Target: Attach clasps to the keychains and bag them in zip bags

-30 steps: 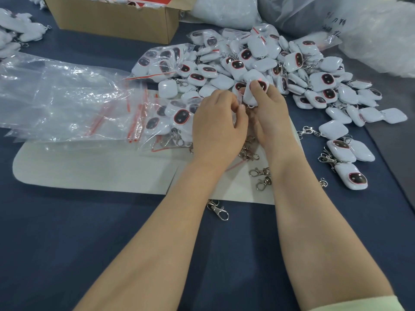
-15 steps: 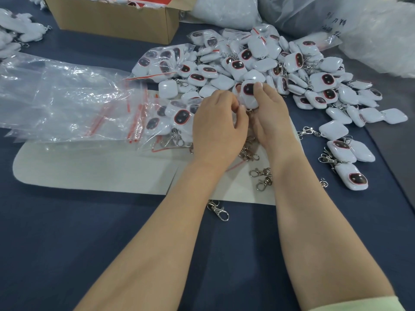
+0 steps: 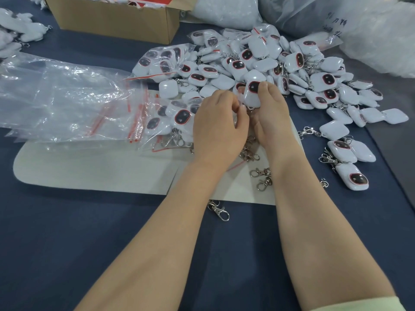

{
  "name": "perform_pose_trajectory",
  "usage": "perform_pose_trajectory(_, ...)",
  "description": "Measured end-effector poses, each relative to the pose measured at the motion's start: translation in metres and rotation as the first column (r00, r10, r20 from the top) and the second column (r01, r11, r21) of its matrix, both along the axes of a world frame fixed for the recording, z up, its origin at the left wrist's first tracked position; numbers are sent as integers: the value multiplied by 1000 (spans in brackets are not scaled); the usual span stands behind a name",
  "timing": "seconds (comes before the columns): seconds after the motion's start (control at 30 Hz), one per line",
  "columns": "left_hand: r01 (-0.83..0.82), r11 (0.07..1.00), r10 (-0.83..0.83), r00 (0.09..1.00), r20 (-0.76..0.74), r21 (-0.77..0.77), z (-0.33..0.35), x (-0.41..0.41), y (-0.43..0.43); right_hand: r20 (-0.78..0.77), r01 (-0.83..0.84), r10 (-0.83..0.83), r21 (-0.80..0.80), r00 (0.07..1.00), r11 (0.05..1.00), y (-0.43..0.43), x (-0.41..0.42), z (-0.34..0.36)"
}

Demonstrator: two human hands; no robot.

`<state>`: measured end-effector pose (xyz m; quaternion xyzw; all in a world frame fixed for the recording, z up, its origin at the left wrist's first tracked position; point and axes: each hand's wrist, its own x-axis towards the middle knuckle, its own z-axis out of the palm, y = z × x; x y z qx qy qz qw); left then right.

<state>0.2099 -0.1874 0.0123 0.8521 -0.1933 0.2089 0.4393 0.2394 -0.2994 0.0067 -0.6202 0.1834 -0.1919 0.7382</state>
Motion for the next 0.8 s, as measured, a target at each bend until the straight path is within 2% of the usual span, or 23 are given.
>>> perform_pose_trajectory(0.17, 5, 1000, -5, 1000, -7, 4, 0, 0, 0, 20, -12, 13, -8, 1000, 1000, 0, -2, 0)
perform_pose_trajectory(0.37, -1, 1000, 1, 1000, -3, 8, 0, 0, 0, 48, -68, 77, -169, 996, 983, 3, -7, 2)
perform_pose_trajectory(0.5, 2, 1000, -2, 1000, -5, 6, 0, 0, 0, 43, -59, 68, -190, 997, 980, 4, -9, 2)
perform_pose_trajectory(0.67, 4, 1000, -4, 1000, -10, 9, 0, 0, 0, -31, -79, 76, -94, 997, 992, 4, -7, 4)
perform_pose_trajectory(0.8, 4, 1000, -4, 1000, -6, 5, 0, 0, 0, -3, -81, 81, -43, 997, 996, 3, -7, 4)
